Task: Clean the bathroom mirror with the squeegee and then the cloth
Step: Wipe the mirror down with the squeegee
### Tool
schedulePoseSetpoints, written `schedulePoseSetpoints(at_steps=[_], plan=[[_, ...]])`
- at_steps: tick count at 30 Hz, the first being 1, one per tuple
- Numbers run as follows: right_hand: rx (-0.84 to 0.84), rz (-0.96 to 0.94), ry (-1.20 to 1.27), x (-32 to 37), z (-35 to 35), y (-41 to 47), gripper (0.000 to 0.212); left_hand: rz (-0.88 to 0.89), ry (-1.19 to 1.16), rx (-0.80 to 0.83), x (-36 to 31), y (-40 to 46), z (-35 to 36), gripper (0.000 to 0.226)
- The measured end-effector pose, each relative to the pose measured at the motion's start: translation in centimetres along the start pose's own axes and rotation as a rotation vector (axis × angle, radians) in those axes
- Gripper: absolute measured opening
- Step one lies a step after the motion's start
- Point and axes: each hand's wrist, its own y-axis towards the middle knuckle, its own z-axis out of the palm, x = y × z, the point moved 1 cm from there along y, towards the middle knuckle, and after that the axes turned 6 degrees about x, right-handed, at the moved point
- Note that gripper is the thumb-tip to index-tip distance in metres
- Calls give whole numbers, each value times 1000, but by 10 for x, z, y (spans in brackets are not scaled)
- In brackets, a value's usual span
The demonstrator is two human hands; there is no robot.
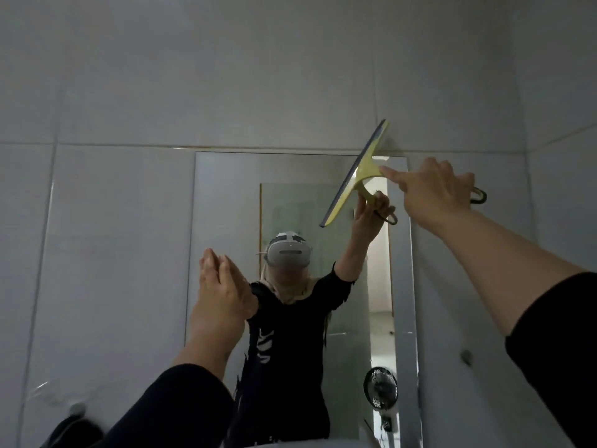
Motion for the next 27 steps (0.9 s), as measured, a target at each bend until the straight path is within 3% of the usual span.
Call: schedulePoseSetpoints(at_steps=[10, 22, 27], plan=[[144, 98, 374, -3, 31, -36, 49, 24, -8, 0, 10, 9, 14, 99], [136, 230, 934, 108, 63, -77, 56, 25, 11, 30, 11, 2, 3, 98], [131, 153, 956, 157, 56, -90, 54, -1, -119, 44, 2, -7, -13, 94]])
